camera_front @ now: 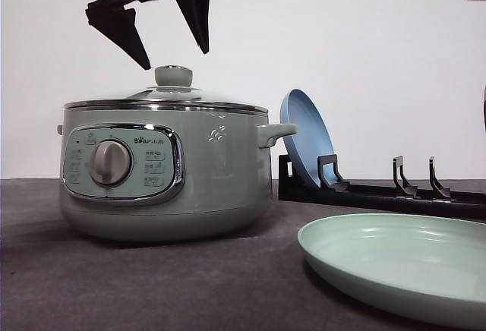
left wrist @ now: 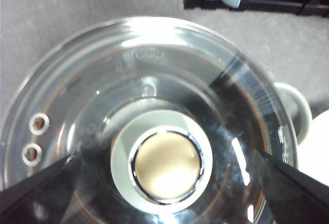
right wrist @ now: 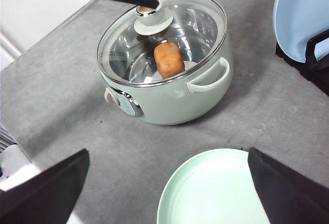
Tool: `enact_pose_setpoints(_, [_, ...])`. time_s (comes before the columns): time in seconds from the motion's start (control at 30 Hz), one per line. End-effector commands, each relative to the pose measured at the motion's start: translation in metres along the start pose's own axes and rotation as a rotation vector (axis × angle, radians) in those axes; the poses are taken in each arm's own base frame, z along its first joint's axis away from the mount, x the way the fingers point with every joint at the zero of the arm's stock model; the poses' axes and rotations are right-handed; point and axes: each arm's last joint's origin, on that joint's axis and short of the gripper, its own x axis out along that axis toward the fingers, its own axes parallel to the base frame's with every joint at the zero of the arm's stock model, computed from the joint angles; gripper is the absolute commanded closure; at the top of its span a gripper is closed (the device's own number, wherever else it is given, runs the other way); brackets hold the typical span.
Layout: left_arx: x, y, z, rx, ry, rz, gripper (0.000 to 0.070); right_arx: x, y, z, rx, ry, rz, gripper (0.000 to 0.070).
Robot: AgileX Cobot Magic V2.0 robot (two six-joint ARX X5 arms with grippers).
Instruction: Transfer potato from steamer to green plate
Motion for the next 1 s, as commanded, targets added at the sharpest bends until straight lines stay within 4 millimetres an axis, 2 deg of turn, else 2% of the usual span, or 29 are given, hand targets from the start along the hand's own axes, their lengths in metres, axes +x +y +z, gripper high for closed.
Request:
enact_pose_setpoints(0.0, [0.007, -0.002, 0.005, 0.016, 0.004, 0.001, 0.0000, 0.001, 0.000, 0.002, -0.012, -0.001, 0.002, 0.0075])
enact_pose_setpoints(0.27, [0.023, 0.000, 0.005, 0.012, 0.047, 0.003, 0.0005, 0.001, 0.000, 0.001, -0.011, 0.002, 0.001, 0.0076])
enact_pose_setpoints(0.4, [0.025, 0.000, 0.005, 0.013, 0.046, 0.004, 0.0082, 0.001, 0.000, 0.001, -0.011, 0.002, 0.001, 0.0075])
enact_pose_setpoints(0.5, [0.025, 0.000, 0.005, 0.013, 0.049, 0.004, 0.0085, 0.001, 0.000, 0.001, -0.011, 0.002, 0.001, 0.0075])
enact_pose_setpoints(0.8, [0.026, 0.000, 0.004, 0.012, 0.065, 0.003, 0.0384, 0.001, 0.000, 0.001, -0.009, 0.002, 0.001, 0.0076])
enact_pose_setpoints(0.97, [0.026, 0.000, 0.002, 0.011, 0.079, 0.003, 0.0415, 0.001, 0.000, 0.001, -0.006, 0.002, 0.001, 0.0076])
